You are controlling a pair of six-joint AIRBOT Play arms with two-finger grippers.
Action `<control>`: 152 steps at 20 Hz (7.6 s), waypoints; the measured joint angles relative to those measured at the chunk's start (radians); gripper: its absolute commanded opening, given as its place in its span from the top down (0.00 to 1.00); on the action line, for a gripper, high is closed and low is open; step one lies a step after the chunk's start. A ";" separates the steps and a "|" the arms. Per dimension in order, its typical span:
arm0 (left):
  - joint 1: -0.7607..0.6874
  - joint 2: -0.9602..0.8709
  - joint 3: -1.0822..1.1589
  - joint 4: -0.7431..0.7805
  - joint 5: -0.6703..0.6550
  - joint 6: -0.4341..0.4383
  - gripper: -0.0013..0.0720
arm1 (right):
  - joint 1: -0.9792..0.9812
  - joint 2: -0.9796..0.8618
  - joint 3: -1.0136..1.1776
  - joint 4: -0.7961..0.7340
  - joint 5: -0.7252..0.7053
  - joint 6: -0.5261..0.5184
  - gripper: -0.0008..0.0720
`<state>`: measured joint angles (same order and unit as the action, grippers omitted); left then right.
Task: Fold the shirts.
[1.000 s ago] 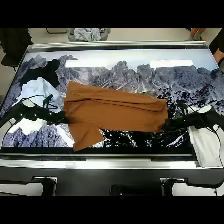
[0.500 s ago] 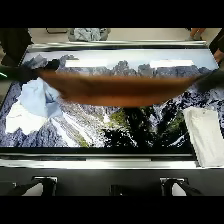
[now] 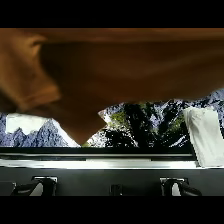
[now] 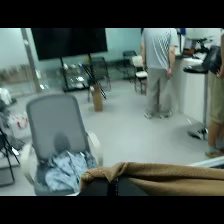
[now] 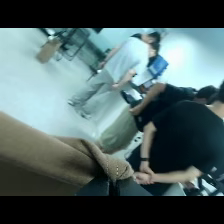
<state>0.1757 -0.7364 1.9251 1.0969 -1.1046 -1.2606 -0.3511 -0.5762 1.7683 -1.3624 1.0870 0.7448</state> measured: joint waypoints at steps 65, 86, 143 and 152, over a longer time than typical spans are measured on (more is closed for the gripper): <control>0.011 -0.921 -0.450 0.116 -0.444 -0.134 0.29 | 0.055 -1.084 -0.197 -0.062 0.562 0.241 0.23; 0.023 -0.483 -1.377 -0.129 -0.182 0.027 0.41 | -0.037 -0.630 -0.812 -0.017 0.389 0.171 0.22; -0.147 -0.799 -0.386 -0.169 -0.099 -0.097 0.36 | -0.001 -1.350 -0.171 0.437 0.232 0.267 0.16; -0.370 -0.801 -0.406 -0.170 -0.020 -0.108 0.94 | 0.044 -1.250 -0.173 0.501 0.235 0.264 0.93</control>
<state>-0.1940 -1.5379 1.5188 0.9268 -1.1244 -1.3689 -0.3069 -1.8259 1.5951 -0.8616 1.3224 1.0088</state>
